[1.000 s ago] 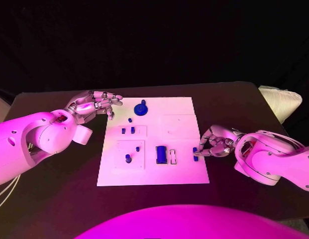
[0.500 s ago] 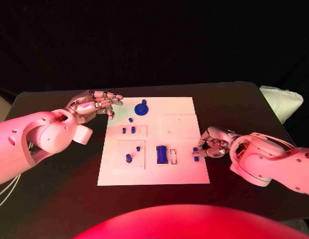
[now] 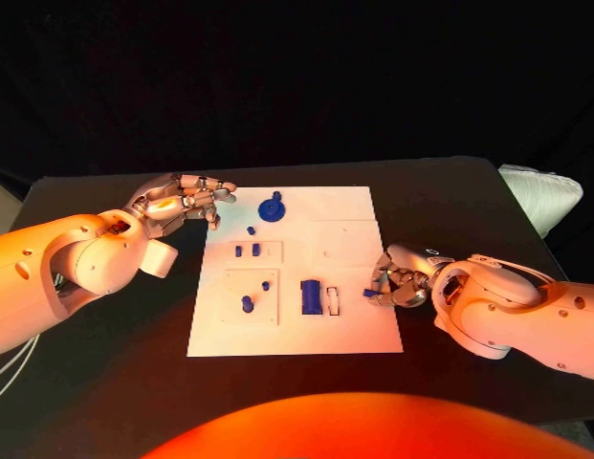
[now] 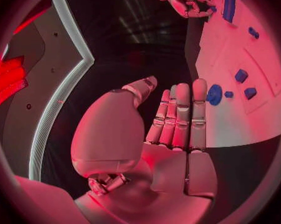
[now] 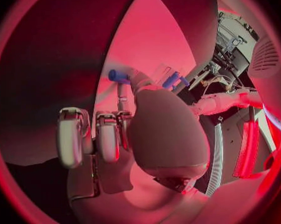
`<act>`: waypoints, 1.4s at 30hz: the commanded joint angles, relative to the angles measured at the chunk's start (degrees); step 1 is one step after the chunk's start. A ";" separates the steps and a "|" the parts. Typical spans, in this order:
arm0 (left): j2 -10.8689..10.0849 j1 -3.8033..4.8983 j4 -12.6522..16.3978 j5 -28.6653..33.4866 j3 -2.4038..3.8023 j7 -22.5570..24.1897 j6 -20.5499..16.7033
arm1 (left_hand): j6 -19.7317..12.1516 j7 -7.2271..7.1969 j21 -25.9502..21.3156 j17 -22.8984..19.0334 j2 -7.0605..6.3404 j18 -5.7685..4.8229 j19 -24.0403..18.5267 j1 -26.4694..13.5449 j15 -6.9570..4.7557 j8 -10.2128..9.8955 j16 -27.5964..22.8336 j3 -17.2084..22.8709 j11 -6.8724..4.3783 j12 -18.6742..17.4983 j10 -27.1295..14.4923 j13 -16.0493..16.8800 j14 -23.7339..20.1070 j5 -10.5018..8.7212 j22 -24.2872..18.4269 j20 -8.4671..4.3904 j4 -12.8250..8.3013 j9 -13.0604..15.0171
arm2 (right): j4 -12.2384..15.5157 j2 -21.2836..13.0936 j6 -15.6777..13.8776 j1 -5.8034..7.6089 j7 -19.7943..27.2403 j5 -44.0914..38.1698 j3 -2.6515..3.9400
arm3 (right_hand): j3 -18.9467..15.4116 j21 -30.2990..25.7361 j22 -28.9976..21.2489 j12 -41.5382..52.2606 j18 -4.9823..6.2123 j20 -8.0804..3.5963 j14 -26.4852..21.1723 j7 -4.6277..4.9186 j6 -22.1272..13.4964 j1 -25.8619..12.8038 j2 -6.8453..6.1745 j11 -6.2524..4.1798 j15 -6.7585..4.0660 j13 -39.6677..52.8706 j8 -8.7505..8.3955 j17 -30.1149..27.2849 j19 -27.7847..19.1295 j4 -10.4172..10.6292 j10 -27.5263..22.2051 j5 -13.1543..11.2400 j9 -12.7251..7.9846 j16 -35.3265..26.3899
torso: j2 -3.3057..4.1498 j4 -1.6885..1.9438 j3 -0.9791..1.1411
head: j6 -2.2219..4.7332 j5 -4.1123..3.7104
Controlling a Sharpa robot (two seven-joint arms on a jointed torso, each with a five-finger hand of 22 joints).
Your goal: Assemble the parts on the task board
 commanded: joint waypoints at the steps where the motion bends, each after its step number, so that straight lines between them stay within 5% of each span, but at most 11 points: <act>1: 0.01 0.00 0.19 -0.01 0.04 0.33 0.98 | -0.45 -0.02 -0.25 0.10 0.17 0.81 -0.24 0.44 -0.10 0.17 -0.19 0.16 -0.05 0.31 -0.19 0.07 -0.34 0.02 -0.05 0.05 0.33 -0.10 | -0.42 0.22 4.90 -0.76 -1.37 -4.10 -0.62 | 2.63 -0.24 12.59 -0.28 0.14 -0.09 5.38 0.10 0.52 0.86 -0.36 0.07 -0.21 13.20 -0.02 13.01 4.20 -0.22 4.37 1.26 -1.74 -0.23 | -0.01 0.03 -0.02 | 0.01 -0.05; 18: -0.03 0.00 0.23 -0.04 0.04 0.28 0.97 | -0.45 -0.02 -0.25 0.10 0.17 0.81 -0.24 0.44 -0.10 0.17 -0.19 0.16 -0.05 0.31 -0.19 0.07 -0.34 0.02 -0.05 0.05 0.33 -0.10 | 1.81 0.24 -2.65 -0.61 -0.76 -1.84 -0.57 | 11.50 1.18 13.25 0.69 -0.15 -0.27 5.60 -0.16 0.48 -4.76 -2.41 -0.17 -0.41 13.63 0.68 13.92 4.69 -0.44 4.81 11.58 -1.02 0.22 | -0.05 -0.03 -0.06 | 0.01 0.17; 29: 0.03 0.00 0.24 -0.04 0.04 0.23 0.91 | -0.45 -0.02 -0.25 0.10 0.17 0.81 -0.24 0.44 -0.10 0.17 -0.19 0.16 -0.05 0.31 -0.19 0.07 -0.34 0.02 -0.05 0.05 0.33 -0.10 | 4.25 0.48 -6.99 0.89 0.69 5.24 -0.50 | 12.62 1.79 13.49 1.35 -0.27 -0.38 5.71 -0.35 0.27 -7.12 -2.08 -0.31 -0.54 13.92 1.24 14.35 4.86 -0.27 5.07 12.60 -0.40 0.44 | -0.06 0.02 -0.09 | 0.01 0.04; 42: 0.10 0.01 0.33 -0.04 0.04 0.19 0.93 | -0.44 -0.03 -0.25 0.12 0.19 0.81 -0.21 0.49 -0.12 0.20 -0.18 0.12 -0.07 0.41 -0.21 0.09 -0.34 0.03 -0.01 0.05 0.45 -0.11 | 2.82 4.01 -6.29 0.99 -0.17 11.27 -0.51 | 11.77 2.31 13.72 2.21 -0.38 -0.47 5.81 -0.47 -0.01 -12.31 -2.43 -0.39 -0.61 14.30 1.90 14.82 5.02 1.33 5.40 11.37 0.33 0.68 | 0.01 0.07 -0.01 | 0.01 -0.12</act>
